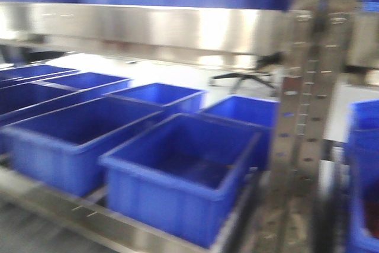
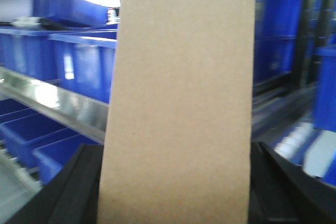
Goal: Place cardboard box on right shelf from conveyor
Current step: 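Drive up to the steel shelf rack with blue bins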
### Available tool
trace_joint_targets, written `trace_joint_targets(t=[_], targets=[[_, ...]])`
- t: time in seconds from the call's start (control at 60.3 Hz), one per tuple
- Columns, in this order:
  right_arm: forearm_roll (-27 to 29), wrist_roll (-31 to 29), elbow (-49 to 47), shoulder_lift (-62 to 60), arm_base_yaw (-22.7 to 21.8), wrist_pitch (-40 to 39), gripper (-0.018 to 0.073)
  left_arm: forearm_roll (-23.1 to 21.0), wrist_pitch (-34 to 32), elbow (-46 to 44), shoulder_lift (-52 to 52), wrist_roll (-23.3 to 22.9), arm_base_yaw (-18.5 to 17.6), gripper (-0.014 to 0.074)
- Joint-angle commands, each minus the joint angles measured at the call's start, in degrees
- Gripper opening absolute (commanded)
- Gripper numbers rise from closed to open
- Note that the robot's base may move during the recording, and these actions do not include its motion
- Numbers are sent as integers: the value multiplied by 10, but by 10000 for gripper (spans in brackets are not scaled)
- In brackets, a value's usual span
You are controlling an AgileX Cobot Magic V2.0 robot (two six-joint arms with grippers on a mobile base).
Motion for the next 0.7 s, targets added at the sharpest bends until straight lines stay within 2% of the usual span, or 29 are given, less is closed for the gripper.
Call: trace_joint_targets(t=[0.0,0.133,0.68], targets=[[-9,-7,-17,7,-3,-63,60,-3,-49,5,-9,0,15,-116],[-9,-7,-17,7,-3,-63,60,-3,-49,5,-9,0,29,-116],[-9,-7,-17,7,-3,-63,60,-3,-49,5,-9,0,30,-116]])
